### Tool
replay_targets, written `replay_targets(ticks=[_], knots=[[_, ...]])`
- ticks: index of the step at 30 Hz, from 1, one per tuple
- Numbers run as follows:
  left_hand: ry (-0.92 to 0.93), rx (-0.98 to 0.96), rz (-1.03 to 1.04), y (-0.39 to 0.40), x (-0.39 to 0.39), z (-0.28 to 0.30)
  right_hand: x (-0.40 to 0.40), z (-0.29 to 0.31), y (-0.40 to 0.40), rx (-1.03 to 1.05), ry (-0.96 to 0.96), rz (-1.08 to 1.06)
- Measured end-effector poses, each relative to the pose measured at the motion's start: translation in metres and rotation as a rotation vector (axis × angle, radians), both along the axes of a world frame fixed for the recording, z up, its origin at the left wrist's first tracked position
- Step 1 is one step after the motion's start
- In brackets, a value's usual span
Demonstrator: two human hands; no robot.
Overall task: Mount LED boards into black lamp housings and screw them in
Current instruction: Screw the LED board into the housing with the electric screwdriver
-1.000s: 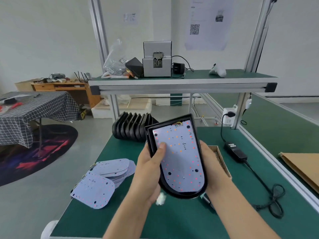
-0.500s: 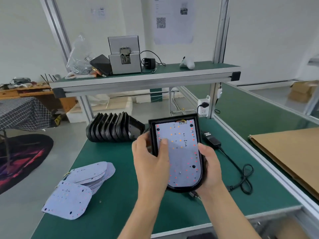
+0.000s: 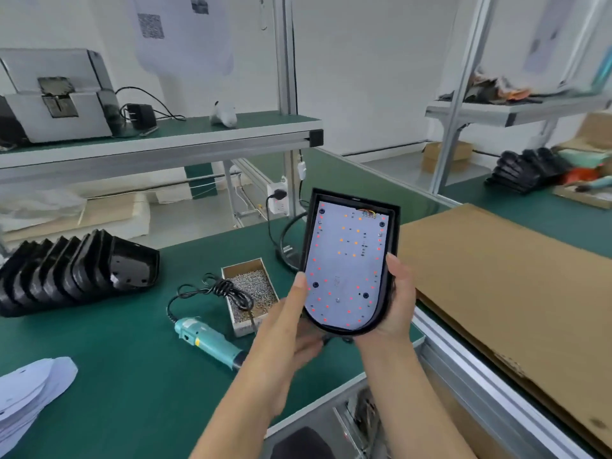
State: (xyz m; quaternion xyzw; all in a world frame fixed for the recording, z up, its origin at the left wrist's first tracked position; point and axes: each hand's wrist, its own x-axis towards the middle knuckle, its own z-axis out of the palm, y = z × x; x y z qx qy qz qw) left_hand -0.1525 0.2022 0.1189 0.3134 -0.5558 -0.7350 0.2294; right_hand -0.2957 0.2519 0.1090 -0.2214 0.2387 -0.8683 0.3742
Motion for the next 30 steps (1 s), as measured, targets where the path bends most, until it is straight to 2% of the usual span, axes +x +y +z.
replay_targets(ticks=[3,5,8,13,16,19,25,30], knots=[[0.047,-0.105,0.086,-0.005,-0.058,0.005,-0.035,-0.003,0.026,0.056,-0.002,-0.089],[0.069,-0.111,0.067,-0.011,-0.103,0.007,-0.062,-0.006,0.046,0.141,0.001,-0.165],[0.066,-0.100,-0.132,-0.011,-0.173,-0.003,-0.104,-0.017,0.076,0.276,-0.042,-0.275],[-0.151,-0.080,-0.391,0.012,-0.249,-0.023,-0.158,-0.050,0.111,0.544,-0.075,-0.460],[-0.295,-0.178,-0.468,0.012,-0.274,-0.038,-0.174,-0.067,0.111,0.693,-0.054,-0.580],[-0.352,-0.186,-0.452,0.004,-0.290,-0.046,-0.189,-0.081,0.098,0.846,-0.036,-0.665],[-0.250,-0.140,-0.366,-0.007,-0.316,-0.065,-0.208,-0.094,0.065,1.103,-0.058,-0.798],[-0.248,-0.166,-0.361,-0.012,-0.329,-0.086,-0.225,-0.091,0.066,1.374,0.139,-0.757]])
